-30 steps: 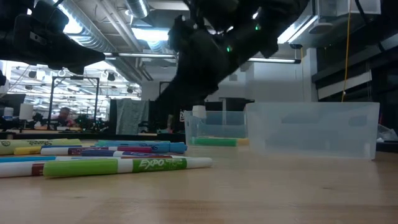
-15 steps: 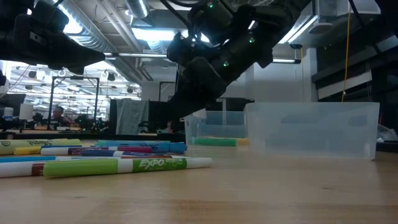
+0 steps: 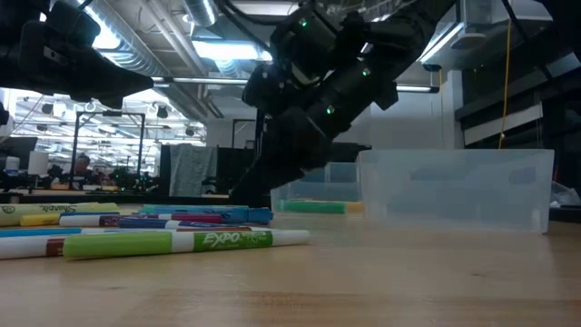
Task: Pick & Place Markers
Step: Put the blue highlighter pen into the top transparent bin
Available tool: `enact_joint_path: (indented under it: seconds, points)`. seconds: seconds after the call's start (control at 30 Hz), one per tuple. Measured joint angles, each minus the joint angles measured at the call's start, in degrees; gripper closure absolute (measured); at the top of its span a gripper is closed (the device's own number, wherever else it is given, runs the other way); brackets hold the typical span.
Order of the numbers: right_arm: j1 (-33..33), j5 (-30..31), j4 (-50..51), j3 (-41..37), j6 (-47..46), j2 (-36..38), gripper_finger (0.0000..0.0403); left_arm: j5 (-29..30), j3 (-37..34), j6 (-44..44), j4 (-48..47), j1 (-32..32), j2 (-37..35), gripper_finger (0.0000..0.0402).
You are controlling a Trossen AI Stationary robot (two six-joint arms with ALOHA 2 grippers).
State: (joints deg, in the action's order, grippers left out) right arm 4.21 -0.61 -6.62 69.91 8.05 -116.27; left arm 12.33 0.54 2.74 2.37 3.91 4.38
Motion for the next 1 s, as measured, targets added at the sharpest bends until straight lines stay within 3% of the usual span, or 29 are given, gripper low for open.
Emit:
enact_joint_path:
  seconds: [0.6,0.83,1.0]
  points:
    - [-0.69,0.34,-0.10,0.17,0.06,-3.74,0.0288,0.01,0.01,-0.01,0.00,-0.01,0.00,0.0396]
    - [-0.70,0.45,0.08,0.40,-0.78,-3.91,0.0333,0.01,0.00,-0.02,0.00,-0.01,0.00,0.0395]
    - [-0.70,0.57,0.70,1.23,-2.21,-4.03,0.0333,0.01,0.01,-0.01,0.00,-0.01,0.00,0.0395]
